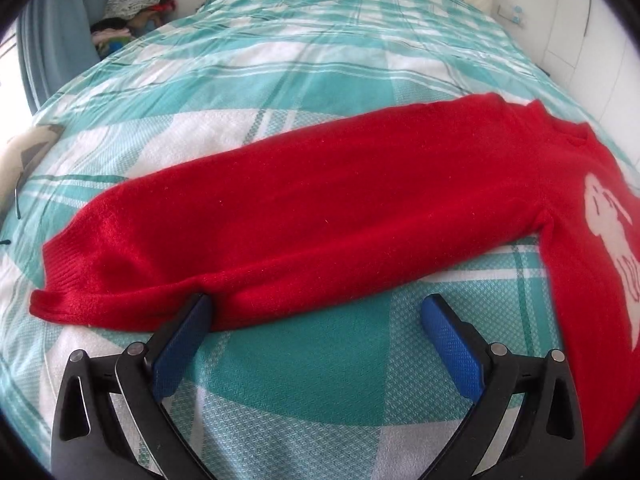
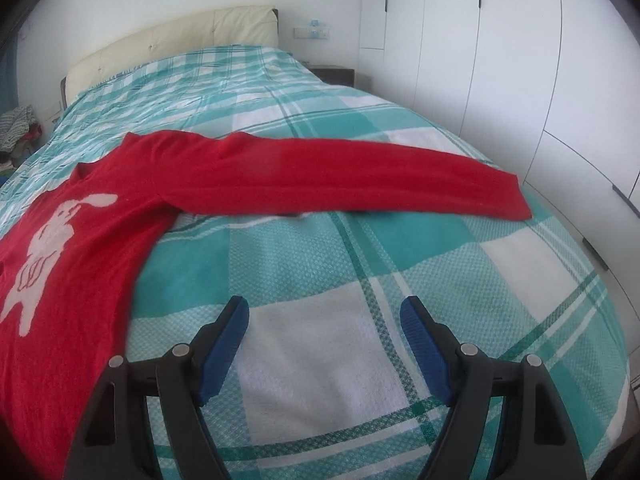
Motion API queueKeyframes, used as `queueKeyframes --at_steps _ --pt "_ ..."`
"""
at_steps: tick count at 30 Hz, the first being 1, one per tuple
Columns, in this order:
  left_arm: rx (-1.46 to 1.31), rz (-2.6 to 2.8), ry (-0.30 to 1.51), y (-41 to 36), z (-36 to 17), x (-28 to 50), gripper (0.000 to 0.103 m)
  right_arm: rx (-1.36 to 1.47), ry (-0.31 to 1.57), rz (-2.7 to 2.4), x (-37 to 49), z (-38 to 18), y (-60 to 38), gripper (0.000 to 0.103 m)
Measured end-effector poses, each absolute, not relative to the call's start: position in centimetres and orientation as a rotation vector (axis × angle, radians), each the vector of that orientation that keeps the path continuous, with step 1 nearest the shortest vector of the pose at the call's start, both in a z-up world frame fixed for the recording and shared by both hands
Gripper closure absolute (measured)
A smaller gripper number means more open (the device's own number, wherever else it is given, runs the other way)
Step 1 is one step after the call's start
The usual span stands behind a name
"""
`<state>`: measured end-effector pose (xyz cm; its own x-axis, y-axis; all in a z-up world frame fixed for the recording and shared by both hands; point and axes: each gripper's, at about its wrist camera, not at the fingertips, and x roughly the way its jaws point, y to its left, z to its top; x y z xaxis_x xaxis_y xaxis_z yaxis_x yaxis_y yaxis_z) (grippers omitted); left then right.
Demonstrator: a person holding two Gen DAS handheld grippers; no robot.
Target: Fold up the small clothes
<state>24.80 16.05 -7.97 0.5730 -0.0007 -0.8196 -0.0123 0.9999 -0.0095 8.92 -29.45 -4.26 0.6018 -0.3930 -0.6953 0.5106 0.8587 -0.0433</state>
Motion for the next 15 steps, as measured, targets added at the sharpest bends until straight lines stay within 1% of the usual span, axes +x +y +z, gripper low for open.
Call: queueKeyframes --at_steps 5,7,15 --pt "-0.011 0.009 0.962 16.00 -7.96 24.82 0.000 0.174 0.767 -0.546 8.86 -4.91 -29.73 0.024" --pt "-0.009 0.009 0.962 16.01 -7.96 24.82 0.000 0.179 0.771 -0.549 8.89 -4.95 -29.82 0.021" --pt "-0.009 0.010 0.962 15.98 -7.96 24.82 0.000 0.208 0.782 -0.551 8.87 -5.21 -30.20 0.015"
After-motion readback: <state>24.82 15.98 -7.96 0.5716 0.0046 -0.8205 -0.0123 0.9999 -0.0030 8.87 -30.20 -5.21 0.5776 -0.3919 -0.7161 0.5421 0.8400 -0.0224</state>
